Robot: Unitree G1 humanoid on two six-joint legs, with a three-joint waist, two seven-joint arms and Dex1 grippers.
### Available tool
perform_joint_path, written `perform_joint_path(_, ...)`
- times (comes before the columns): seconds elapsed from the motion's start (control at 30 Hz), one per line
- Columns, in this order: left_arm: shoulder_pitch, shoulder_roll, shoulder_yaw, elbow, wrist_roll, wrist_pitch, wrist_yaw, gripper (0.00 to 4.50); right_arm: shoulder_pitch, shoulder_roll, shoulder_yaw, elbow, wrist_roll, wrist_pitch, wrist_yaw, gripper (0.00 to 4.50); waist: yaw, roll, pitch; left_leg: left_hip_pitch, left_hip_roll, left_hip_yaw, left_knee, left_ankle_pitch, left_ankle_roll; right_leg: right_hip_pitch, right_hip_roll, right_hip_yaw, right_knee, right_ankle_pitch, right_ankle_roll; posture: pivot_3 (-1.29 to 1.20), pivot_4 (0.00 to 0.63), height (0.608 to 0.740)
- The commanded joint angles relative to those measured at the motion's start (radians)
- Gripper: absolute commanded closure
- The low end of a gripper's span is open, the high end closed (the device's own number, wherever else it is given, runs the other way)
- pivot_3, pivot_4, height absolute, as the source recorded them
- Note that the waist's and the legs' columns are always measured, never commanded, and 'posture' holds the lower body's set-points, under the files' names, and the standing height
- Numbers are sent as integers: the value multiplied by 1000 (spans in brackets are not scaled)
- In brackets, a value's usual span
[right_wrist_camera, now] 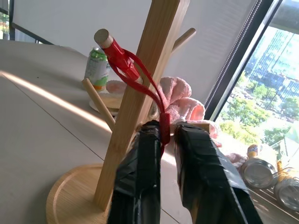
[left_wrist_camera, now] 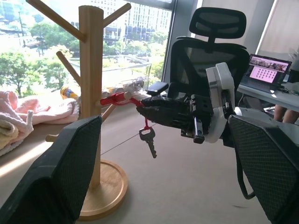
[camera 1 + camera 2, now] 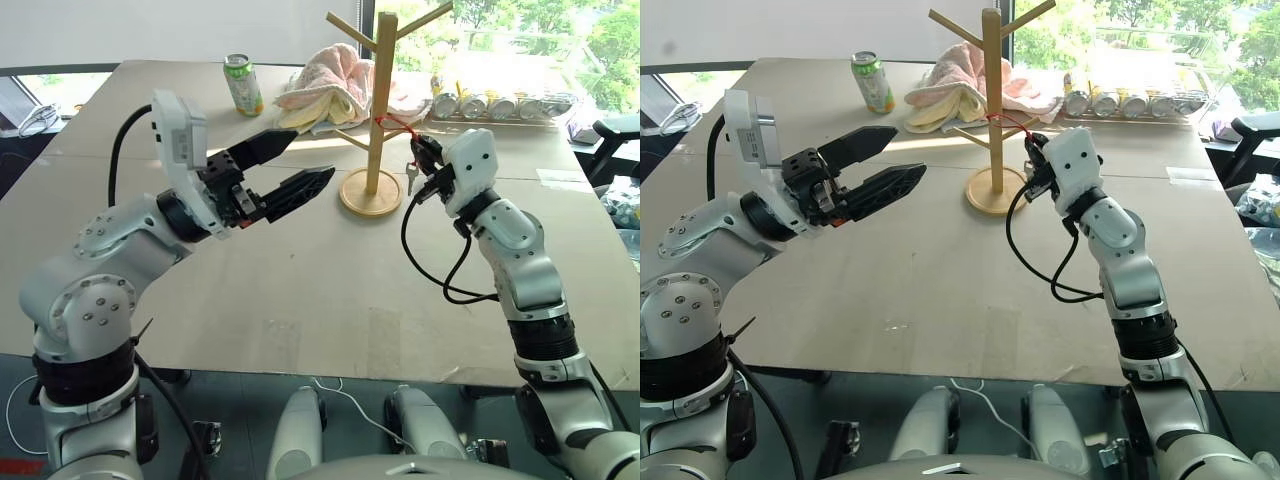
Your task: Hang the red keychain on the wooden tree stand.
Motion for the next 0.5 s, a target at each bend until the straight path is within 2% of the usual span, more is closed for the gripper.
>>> perform_joint_path(0.03,-15,12,4,-12,8,-21,4,0,-17,-23,7,-21,7,-5,40,2149,0,0,0,0,0,0,0,0,0,0,0,0,0,0,0,0,150,732)
perform_joint_path(0.13,-13,19,-1,-7,23,-19,2,0,-6,-56,12,-43,14,-6,87,610,0,0,0,0,0,0,0,0,0,0,0,0,0,0,0,0,150,732)
perform_joint_path(0.17,-12,21,0,-7,25,-17,1,0,-3,-66,13,-52,18,-4,102,201,1,0,0,0,0,0,0,0,0,0,0,0,0,0,0,0,150,732)
perform_joint_path(0.2,-10,27,0,-6,28,-13,0,0,1,-79,11,-61,25,-1,120,45,1,0,0,0,0,0,0,0,0,0,0,0,0,0,0,0,150,732)
perform_joint_path(0.3,-5,58,6,12,50,-4,-12,0,2,-117,-5,-85,55,23,168,45,0,0,0,0,0,0,0,0,0,0,0,0,0,0,0,0,150,732)
perform_joint_path(0.5,17,232,23,115,153,-10,-139,0,-38,-264,-76,-173,259,202,366,45,0,1,1,0,0,0,0,0,0,0,0,0,0,0,0,0,150,732)
